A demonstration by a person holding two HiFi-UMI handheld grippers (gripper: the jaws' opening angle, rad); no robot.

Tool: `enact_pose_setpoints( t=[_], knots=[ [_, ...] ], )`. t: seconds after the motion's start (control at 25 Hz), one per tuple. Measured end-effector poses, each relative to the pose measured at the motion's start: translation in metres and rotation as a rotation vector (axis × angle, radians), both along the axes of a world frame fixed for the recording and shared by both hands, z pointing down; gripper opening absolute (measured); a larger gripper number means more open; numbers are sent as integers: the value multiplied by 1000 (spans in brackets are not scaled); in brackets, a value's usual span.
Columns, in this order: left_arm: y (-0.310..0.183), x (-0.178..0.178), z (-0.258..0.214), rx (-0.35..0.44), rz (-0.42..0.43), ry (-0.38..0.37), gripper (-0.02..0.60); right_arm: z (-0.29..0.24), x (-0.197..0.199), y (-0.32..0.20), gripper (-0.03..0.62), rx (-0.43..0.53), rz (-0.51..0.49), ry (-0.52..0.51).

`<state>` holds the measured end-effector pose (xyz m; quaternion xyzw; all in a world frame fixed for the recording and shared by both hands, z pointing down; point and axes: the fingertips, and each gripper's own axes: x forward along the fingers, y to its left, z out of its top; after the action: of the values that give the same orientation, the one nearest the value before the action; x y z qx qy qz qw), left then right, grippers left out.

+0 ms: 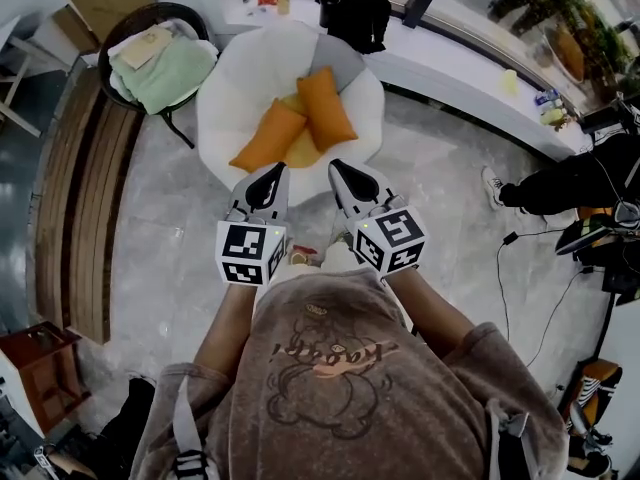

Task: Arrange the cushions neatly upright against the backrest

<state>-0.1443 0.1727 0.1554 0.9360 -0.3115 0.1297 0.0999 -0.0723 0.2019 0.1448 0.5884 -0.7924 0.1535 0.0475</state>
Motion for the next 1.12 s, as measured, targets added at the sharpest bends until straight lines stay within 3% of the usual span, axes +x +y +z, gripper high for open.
enact_pose_setpoints(
  t=[0.52,1.12],
  knots=[
    [-52,38,3,11,-23,8,5,6,36,-52,21,8,-23,-3],
    [-129,129,-3,-2,-89,8,5,-2,125,-136,21,6,-99,-18]
  ],
)
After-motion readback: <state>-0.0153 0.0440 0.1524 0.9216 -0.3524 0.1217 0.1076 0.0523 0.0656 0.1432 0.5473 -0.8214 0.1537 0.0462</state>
